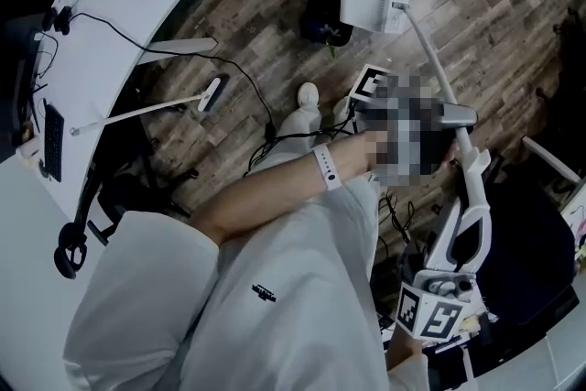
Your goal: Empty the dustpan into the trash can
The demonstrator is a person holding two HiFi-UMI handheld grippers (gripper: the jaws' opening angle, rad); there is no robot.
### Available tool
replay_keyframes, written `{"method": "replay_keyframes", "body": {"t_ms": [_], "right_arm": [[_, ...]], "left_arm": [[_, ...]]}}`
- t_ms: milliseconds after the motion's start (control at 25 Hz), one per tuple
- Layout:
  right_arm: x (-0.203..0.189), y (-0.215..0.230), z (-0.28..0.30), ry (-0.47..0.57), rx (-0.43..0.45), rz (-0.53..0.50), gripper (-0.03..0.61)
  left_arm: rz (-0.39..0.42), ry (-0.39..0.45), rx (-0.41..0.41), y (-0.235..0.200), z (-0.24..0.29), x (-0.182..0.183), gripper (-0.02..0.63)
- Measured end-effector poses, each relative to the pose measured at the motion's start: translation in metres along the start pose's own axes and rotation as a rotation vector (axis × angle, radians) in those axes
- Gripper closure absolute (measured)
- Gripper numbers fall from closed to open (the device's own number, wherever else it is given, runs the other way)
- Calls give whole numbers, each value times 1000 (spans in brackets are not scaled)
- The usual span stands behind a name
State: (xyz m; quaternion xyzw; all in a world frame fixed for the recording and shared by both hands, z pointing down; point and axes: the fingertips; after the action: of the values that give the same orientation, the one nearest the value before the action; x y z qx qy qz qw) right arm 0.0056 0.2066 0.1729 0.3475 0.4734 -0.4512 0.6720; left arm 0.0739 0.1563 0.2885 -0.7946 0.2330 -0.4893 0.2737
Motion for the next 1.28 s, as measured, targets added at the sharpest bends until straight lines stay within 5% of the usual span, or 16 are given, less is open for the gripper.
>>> {"method": "replay_keyframes", "body": {"t_ms": [320,720,1000,1280], "right_arm": [[-5,71,20,-29,-126,111,451],[-44,175,113,-142,-181,174,451],[-94,228,181,-220,-170,176,451],[-134,250,226,-277,-164,166,451]], "left_arm": [[-70,3,48,-34,63,29,479],[-231,85,33,-83,128,138,485],[-191,124,72,-121,146,224,468],[-123,198,135,-141,119,275,380]]}}
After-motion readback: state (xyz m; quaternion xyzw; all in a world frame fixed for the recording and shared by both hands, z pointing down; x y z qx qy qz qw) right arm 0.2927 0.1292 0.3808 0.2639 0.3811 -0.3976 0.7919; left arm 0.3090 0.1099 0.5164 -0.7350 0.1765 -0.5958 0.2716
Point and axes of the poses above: the fingertips, and each gripper's own axes: z forward along the fingers, y to its right, x out of its top, and after that the axes turned 1 degree about x, right-handed
